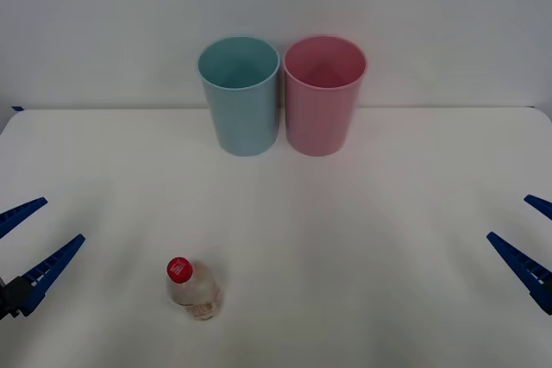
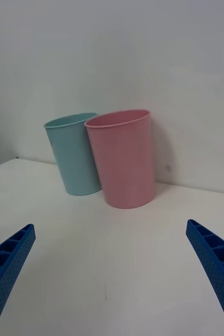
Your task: Grasp the object on the table and drop it into the matching bin: aluminum can to the light blue bin, PET bottle to the pink bin.
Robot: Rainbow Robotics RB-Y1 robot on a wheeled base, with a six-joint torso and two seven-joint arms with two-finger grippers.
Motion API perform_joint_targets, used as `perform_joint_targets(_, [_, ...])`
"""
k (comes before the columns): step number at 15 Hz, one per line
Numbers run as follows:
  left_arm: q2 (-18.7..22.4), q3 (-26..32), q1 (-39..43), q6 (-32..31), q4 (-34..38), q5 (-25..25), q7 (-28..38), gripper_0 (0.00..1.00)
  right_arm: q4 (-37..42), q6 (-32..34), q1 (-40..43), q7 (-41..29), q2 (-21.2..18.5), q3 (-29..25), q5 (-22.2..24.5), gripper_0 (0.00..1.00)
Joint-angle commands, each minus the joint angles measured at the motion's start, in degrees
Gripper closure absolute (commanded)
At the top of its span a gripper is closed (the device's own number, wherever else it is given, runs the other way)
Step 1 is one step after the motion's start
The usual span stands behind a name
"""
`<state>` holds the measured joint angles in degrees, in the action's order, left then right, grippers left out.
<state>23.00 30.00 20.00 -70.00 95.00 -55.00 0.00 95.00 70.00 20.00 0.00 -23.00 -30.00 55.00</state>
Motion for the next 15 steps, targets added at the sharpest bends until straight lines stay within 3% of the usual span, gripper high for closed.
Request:
perform_joint_targets(1, [0.0, 0.0, 0.0, 0.0, 0.0, 0.0, 0.0, 0.00, 0.0, 0.0, 0.0, 0.0, 0.0, 0.0, 0.0, 0.00])
perform_joint_targets(8, [2.0, -0.6, 0.3, 0.2, -1.9, 1.4, -1.5, 0.00, 0.0, 0.0, 0.0, 0.0, 0.0, 0.0, 0.0, 0.00])
perform_joint_targets(15, [9.0, -3.8, -0.9, -3.7, -10.2, -1.2, -8.8, 0.00, 0.0, 0.0, 0.0, 0.0, 0.0, 0.0, 0.0, 0.00])
